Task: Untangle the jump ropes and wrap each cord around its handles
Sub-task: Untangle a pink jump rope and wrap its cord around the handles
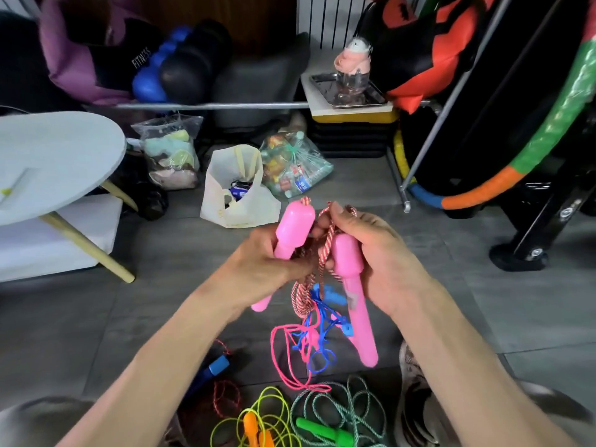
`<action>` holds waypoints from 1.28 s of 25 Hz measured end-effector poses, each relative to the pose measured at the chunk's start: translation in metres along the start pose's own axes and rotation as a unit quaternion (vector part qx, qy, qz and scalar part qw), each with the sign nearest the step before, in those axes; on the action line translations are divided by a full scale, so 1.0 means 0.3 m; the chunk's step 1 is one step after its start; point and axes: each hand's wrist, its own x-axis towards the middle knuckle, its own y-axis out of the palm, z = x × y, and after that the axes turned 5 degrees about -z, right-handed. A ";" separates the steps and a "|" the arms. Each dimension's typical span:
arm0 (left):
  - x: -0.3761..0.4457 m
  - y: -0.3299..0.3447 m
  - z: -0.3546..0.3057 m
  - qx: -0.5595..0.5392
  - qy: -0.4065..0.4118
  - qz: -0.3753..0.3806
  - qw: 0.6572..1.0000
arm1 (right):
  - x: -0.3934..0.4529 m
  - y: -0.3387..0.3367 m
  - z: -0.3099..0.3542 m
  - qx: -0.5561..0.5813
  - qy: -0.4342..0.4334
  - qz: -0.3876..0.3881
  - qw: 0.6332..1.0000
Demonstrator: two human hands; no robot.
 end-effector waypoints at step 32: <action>-0.019 -0.165 -0.027 -0.650 0.035 0.060 0.756 | 0.025 -0.025 -0.510 -0.653 -0.014 0.129 0.746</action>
